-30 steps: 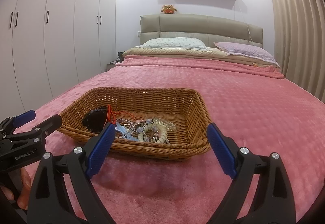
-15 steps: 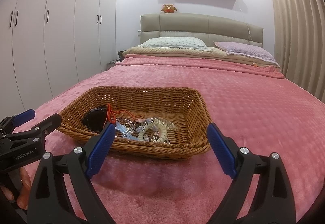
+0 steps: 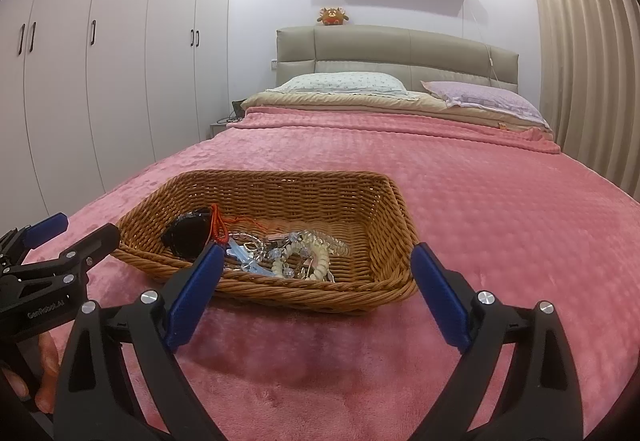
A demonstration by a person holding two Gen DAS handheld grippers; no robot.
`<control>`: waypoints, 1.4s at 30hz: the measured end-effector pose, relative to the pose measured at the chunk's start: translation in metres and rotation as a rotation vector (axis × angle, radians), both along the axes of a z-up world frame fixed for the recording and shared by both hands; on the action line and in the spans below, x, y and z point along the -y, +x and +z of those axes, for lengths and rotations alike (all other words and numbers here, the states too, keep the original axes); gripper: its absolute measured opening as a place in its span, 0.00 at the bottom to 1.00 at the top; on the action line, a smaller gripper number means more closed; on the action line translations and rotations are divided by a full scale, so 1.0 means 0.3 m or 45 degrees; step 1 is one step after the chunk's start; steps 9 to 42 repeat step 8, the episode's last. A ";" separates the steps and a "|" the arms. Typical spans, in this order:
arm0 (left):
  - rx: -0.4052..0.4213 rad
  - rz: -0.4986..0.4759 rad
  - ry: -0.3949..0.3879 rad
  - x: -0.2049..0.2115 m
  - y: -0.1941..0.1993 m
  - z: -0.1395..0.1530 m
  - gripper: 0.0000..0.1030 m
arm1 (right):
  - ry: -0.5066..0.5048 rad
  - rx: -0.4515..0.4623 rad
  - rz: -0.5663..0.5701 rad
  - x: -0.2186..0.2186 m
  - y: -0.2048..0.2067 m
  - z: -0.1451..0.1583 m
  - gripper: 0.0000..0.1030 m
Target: Organize jewelry
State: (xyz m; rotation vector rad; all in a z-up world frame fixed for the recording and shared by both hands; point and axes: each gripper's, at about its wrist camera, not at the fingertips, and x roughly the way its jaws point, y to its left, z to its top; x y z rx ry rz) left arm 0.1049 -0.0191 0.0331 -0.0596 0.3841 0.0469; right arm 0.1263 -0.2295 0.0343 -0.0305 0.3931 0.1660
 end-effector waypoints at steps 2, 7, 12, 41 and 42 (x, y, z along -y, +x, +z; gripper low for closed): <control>-0.008 0.004 0.005 0.003 0.004 0.001 0.93 | 0.000 0.000 0.000 0.000 0.000 0.000 0.88; -0.021 -0.014 -0.034 -0.003 0.008 -0.001 0.93 | -0.001 0.000 0.000 0.000 0.000 0.000 0.88; -0.021 -0.015 -0.039 -0.007 0.010 -0.001 0.93 | -0.001 0.000 0.001 0.000 0.000 0.000 0.88; -0.021 -0.015 -0.039 -0.007 0.010 -0.001 0.93 | -0.001 0.000 0.001 0.000 0.000 0.000 0.88; -0.021 -0.015 -0.039 -0.007 0.010 -0.001 0.93 | -0.001 0.000 0.001 0.000 0.000 0.000 0.88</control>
